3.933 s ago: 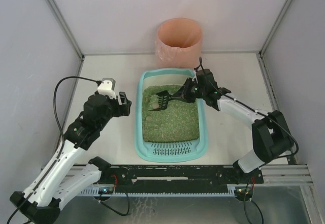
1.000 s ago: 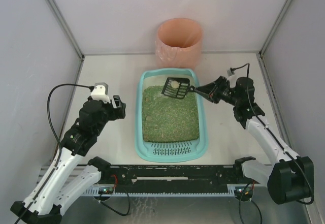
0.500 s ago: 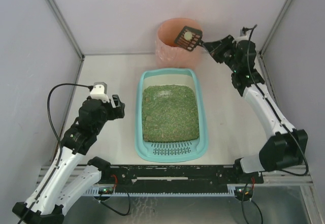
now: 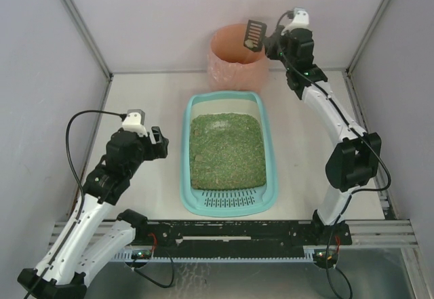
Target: Clean the litter box
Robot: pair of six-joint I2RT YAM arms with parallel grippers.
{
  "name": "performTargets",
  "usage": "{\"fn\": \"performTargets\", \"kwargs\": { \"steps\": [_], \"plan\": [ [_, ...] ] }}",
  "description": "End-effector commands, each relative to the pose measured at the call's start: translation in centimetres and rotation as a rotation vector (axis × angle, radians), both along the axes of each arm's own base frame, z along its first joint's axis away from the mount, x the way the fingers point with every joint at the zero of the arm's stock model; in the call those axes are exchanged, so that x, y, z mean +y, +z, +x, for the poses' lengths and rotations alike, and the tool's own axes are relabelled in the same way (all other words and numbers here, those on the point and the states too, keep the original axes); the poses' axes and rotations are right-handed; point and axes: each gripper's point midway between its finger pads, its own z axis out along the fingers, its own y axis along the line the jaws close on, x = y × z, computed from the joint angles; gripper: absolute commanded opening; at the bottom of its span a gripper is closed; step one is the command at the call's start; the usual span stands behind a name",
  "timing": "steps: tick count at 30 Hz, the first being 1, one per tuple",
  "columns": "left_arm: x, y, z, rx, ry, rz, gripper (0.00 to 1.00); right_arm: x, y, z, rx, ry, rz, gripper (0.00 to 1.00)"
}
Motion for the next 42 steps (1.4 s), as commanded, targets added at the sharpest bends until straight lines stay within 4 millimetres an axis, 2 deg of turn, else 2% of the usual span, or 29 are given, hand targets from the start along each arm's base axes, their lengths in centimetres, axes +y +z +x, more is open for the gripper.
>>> {"fn": "performTargets", "kwargs": {
  "steps": [1, 6, 9, 12, 14, 17, 20, 23, 27, 30, 34, 38, 42],
  "plan": [
    [-0.4, 0.5, 0.4, -0.014, -0.014, -0.022, 0.8, 0.4, 4.5, 0.0, -0.244, -0.01, -0.328, 0.0],
    [-0.4, 0.3, 0.4, -0.006, -0.016, -0.022, 0.8, 0.7, 4.6, -0.2, -0.313, -0.022, -0.505, 0.0],
    [-0.4, 0.3, 0.5, -0.006, -0.017, -0.023, 0.8, 1.0, 6.0, -1.1, -0.379, -0.027, -0.567, 0.0],
    [-0.5, 0.3, 0.5, -0.003, -0.023, -0.026, 0.8, 1.8, 7.7, -3.0, -0.457, -0.014, -0.625, 0.0],
    [-0.6, 0.3, 0.6, -0.004, -0.026, -0.031, 0.8, 2.4, 8.7, -4.8, -0.496, -0.001, -0.627, 0.0],
    [-0.6, 0.4, 0.6, -0.007, -0.023, -0.035, 0.81, 3.1, 9.8, -8.2, -0.522, 0.041, -0.541, 0.0],
    [-0.7, 0.9, 0.5, -0.025, -0.028, -0.049, 0.85, 3.4, 10.5, -11.8, -0.5, 0.081, -0.398, 0.0],
    [-0.6, 2.5, 0.5, -0.075, -0.012, -0.084, 0.92, 3.9, 10.2, -15.5, -0.43, 0.165, -0.214, 0.0],
    [0.5, 6.9, 0.1, -0.163, 0.057, -0.148, 1.0, 4.6, 7.9, -20.0, -0.224, 0.279, -0.028, 0.0],
    [1.2, 11.2, -0.6, -0.235, 0.095, -0.203, 1.0, 5.6, 3.9, -23.1, -0.01, 0.35, 0.036, 0.0],
    [2.3, 15.9, -1.5, -0.291, 0.16, -0.282, 1.0, 6.2, -1.9, -26.4, 0.252, 0.379, 0.033, 0.0],
    [3.0, 20.0, -2.4, -0.309, 0.206, -0.354, 1.0, 6.2, -7.4, -28.9, 0.467, 0.35, -0.041, 0.0],
    [3.5, 23.9, -4.0, -0.378, 0.216, -0.459, 1.0, 7.0, -11.0, -30.1, 0.603, 0.356, -0.109, 0.0]
  ]
}}
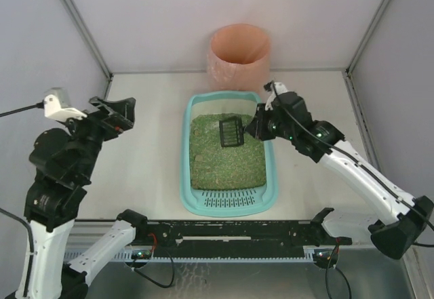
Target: Clean the litter box
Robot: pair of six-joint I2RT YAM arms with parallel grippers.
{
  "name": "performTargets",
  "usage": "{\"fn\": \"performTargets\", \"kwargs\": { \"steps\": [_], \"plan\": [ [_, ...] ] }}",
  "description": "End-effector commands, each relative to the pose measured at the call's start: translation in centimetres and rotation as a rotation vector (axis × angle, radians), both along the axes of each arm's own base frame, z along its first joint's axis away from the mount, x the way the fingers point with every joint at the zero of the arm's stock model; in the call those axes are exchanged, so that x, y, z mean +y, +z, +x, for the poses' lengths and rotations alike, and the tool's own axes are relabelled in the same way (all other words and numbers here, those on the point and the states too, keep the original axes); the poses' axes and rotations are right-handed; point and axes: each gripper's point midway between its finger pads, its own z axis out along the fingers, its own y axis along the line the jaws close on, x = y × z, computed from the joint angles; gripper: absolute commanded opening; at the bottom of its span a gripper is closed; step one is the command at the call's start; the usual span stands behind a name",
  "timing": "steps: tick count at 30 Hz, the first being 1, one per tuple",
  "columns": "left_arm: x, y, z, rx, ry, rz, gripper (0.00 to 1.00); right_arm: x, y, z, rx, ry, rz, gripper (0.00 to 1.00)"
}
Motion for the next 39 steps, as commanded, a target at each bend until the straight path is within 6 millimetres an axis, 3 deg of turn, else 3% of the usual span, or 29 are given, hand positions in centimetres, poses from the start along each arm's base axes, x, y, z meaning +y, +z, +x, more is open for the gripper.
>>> {"fn": "performTargets", "kwargs": {
  "steps": [1, 4, 8, 28, 31, 39],
  "plan": [
    [1.0, 3.6, -1.7, -0.057, 0.035, -0.131, 1.0, -0.1, -4.2, -2.3, 0.193, -0.028, -0.092, 0.0],
    [1.5, 5.5, -2.8, -0.114, 0.037, -0.168, 1.0, -0.2, -6.3, -2.1, 0.245, -0.049, -0.147, 0.0],
    [1.6, 6.5, -3.3, -0.149, 0.032, -0.183, 1.0, 0.2, -8.2, -1.7, 0.301, -0.049, -0.193, 0.0],
    [2.4, 6.8, -4.0, -0.19, 0.053, -0.169, 1.0, 6.4, -17.3, -0.3, 0.549, 0.005, -0.152, 0.0],
    [2.8, 5.7, -4.1, -0.179, 0.068, -0.141, 1.0, 7.6, -19.1, -0.5, 0.592, 0.011, -0.103, 0.0],
    [3.5, -1.5, -2.6, -0.021, 0.136, -0.035, 1.0, 11.1, -20.6, -1.1, 0.682, 0.029, 0.126, 0.0]
  ]
}}
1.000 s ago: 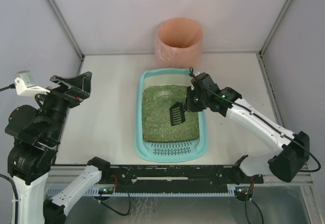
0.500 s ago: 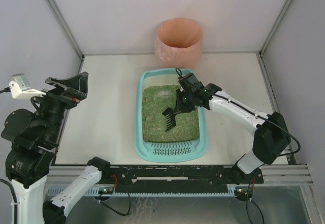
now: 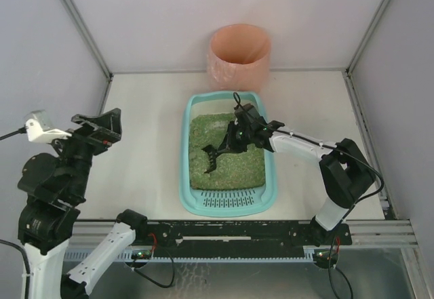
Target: Clean the litter box
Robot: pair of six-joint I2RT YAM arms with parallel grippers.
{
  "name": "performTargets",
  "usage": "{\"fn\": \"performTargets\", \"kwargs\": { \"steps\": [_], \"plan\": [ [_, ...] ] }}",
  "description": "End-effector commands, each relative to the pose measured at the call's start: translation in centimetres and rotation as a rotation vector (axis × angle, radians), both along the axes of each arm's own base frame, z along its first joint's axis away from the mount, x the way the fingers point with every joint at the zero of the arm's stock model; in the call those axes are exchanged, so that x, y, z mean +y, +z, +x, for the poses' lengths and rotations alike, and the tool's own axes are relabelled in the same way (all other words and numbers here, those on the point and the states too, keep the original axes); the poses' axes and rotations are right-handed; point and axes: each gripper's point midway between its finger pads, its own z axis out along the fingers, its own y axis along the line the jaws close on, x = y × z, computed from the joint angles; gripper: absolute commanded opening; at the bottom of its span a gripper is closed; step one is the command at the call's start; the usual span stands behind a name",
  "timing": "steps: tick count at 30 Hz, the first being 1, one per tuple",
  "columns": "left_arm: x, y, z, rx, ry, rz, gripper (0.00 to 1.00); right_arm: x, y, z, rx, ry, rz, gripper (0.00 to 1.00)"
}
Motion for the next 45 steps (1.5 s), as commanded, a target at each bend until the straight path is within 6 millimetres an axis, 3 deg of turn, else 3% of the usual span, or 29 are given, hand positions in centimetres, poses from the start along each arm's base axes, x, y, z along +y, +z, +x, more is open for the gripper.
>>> {"fn": "performTargets", "kwargs": {
  "steps": [1, 11, 19, 30, 38, 43, 45],
  "plan": [
    [0.3, -4.2, 1.2, 0.102, 0.039, 0.075, 1.0, 2.3, -2.8, -2.1, 0.118, -0.008, 0.101, 0.0],
    [-0.6, -9.2, 2.0, 0.19, -0.007, 0.15, 1.0, 0.6, 0.1, -1.7, 0.055, -0.155, 0.226, 0.0],
    [-1.6, -13.2, 2.7, 0.287, -0.061, 0.231, 1.0, -2.6, 3.9, -1.1, -0.058, -0.265, 0.302, 0.0],
    [-3.1, -17.1, 4.0, 0.378, -0.126, 0.278, 1.0, -7.3, 6.4, -1.2, -0.15, -0.326, 0.412, 0.0],
    [-5.0, -19.2, 5.2, 0.384, -0.228, 0.343, 1.0, -10.4, 9.3, -1.5, -0.234, -0.262, 0.661, 0.0],
    [-5.5, -19.2, 5.9, 0.343, -0.242, 0.357, 1.0, -10.4, 10.9, -1.5, -0.251, -0.23, 0.725, 0.0],
    [-5.5, -19.0, 6.1, 0.329, -0.24, 0.364, 1.0, -11.2, 11.0, -1.3, -0.241, -0.249, 0.744, 0.0]
  ]
}}
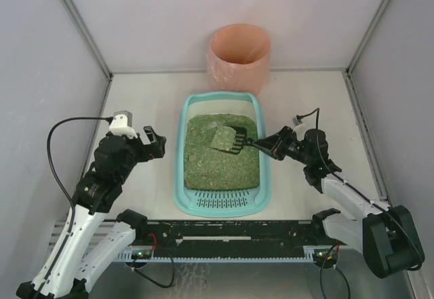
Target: Clean the litter box
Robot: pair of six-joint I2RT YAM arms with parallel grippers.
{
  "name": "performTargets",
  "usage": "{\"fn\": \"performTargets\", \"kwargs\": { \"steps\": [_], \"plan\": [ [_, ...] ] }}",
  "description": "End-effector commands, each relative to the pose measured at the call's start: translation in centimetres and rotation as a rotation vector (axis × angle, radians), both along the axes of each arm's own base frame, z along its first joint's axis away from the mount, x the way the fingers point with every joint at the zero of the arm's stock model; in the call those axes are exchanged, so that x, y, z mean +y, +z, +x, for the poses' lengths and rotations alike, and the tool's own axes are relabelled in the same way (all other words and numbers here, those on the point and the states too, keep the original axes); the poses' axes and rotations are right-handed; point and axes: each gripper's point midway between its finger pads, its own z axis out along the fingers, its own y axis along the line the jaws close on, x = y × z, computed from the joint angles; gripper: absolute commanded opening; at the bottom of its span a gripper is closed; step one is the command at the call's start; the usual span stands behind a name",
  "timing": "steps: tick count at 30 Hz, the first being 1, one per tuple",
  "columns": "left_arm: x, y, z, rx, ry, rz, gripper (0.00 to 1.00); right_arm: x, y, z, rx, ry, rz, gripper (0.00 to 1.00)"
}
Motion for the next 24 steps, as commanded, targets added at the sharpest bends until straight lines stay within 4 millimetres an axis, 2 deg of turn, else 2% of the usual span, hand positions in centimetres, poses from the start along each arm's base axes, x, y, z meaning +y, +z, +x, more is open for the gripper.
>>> {"fn": "performTargets", "kwargs": {
  "steps": [1, 3, 7, 8, 11, 12, 15, 16, 17, 19, 20, 24],
  "plan": [
    [-0.6, 1.6, 1.2, -0.099, -0.036, 0.012, 1.0, -0.8, 4.2, 0.4, -0.118, 0.009, 0.126, 0.0],
    [-0.3, 1.4, 1.5, -0.104, -0.024, 0.022, 1.0, -1.8, 4.0, 0.8, -0.1, -0.054, 0.156, 0.0],
    [-0.1, 0.6, 1.7, -0.107, -0.011, 0.031, 1.0, 0.7, 5.9, -0.8, -0.14, 0.117, 0.199, 0.0],
    [0.1, 0.7, 1.7, -0.107, -0.007, 0.035, 1.0, 0.7, 6.2, -0.9, -0.146, 0.126, 0.213, 0.0],
    [0.8, 0.8, 1.6, -0.116, 0.02, 0.051, 0.99, -1.6, 4.1, 0.1, -0.069, -0.021, 0.237, 0.0],
    [1.0, 0.7, 1.5, -0.119, 0.027, 0.053, 0.99, -1.5, 4.2, 0.1, -0.074, -0.02, 0.239, 0.0],
    [1.3, 0.5, 1.2, -0.127, 0.039, 0.055, 1.0, 0.9, 5.9, -1.3, -0.131, 0.143, 0.237, 0.0],
    [1.4, 0.4, 1.1, -0.128, 0.041, 0.056, 1.0, 1.0, 6.2, -1.4, -0.145, 0.161, 0.246, 0.0],
    [1.5, 0.4, 1.1, -0.129, 0.045, 0.058, 0.99, 0.3, 5.8, -1.0, -0.129, 0.123, 0.257, 0.0],
    [1.7, 0.5, 1.2, -0.131, 0.052, 0.063, 0.99, -1.7, 3.7, 0.2, -0.042, -0.015, 0.266, 0.0],
    [1.8, 0.4, 1.2, -0.128, 0.056, 0.065, 0.99, -2.1, 3.2, 0.4, -0.022, -0.044, 0.269, 0.0],
    [1.9, -0.1, 1.4, -0.11, 0.059, 0.069, 0.97, 1.0, 5.4, -1.0, -0.099, 0.176, 0.254, 0.0]
  ]
}}
